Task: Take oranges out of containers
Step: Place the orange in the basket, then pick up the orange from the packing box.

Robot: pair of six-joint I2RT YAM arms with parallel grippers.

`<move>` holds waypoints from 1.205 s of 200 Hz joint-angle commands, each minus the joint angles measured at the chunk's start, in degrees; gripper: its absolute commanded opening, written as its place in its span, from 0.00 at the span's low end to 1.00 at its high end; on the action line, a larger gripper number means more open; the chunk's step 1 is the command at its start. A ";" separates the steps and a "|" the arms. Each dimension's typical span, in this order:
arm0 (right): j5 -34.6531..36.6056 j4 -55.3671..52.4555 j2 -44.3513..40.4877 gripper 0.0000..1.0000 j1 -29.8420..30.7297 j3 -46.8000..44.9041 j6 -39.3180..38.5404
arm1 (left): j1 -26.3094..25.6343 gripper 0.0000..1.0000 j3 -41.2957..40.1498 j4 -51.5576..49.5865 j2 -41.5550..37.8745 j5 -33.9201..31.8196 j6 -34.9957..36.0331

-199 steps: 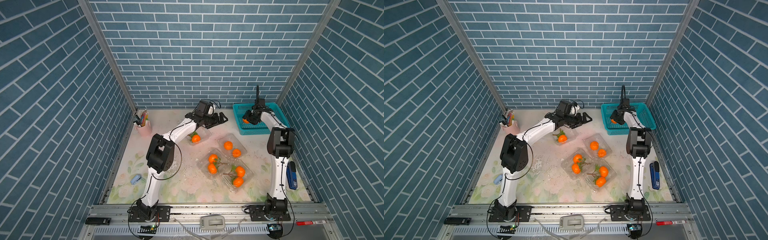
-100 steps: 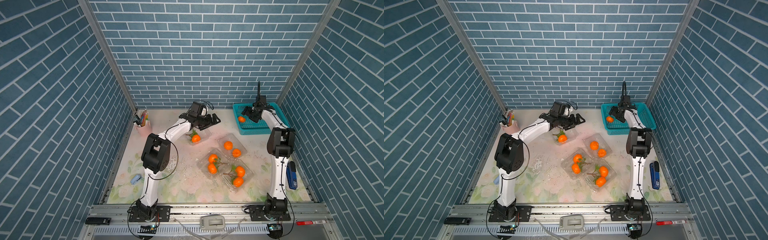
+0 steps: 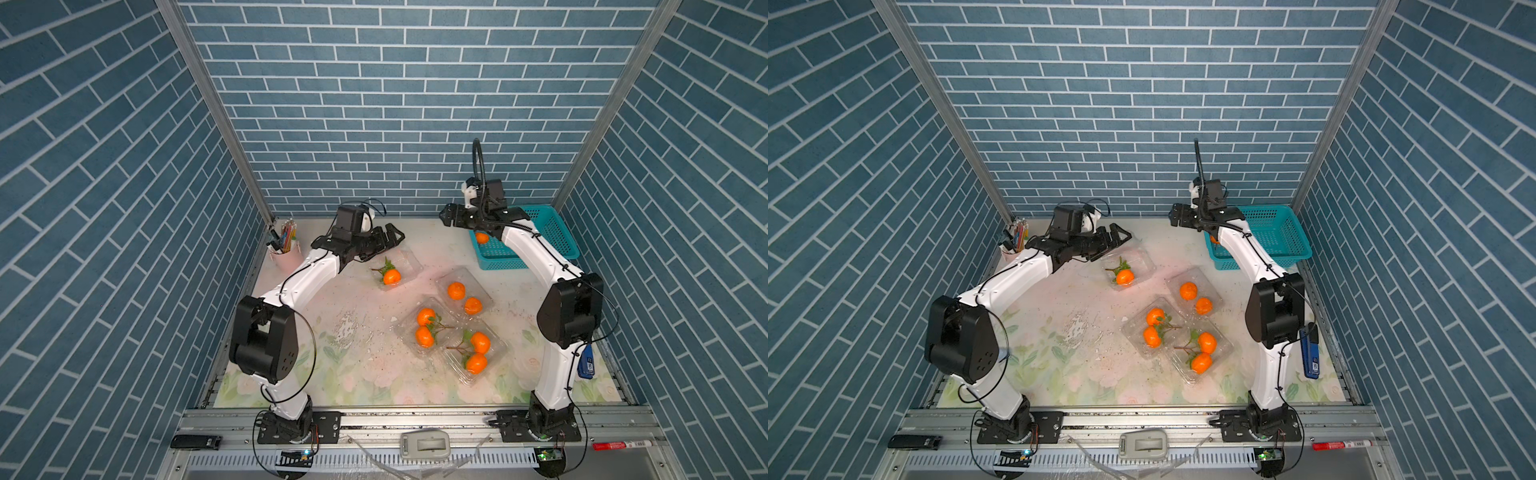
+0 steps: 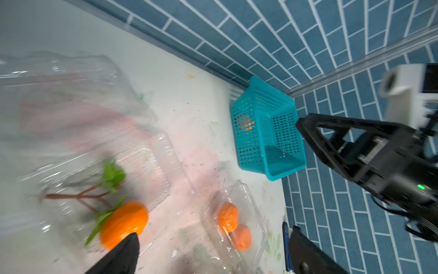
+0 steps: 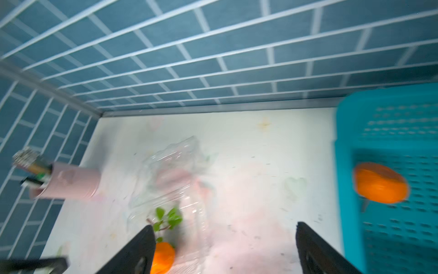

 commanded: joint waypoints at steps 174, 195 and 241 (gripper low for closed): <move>-1.65 -5.72 20.06 0.72 18.55 3.99 -1.03 | 7.19 0.99 -27.57 21.92 -5.77 6.86 -11.50; -1.18 -6.29 20.98 0.68 18.59 4.79 -1.11 | 7.19 0.99 -27.44 22.09 -5.50 6.84 -11.59; -0.71 -8.18 23.56 0.60 18.72 7.41 -0.55 | 7.17 0.99 -27.30 22.27 -5.46 6.92 -11.81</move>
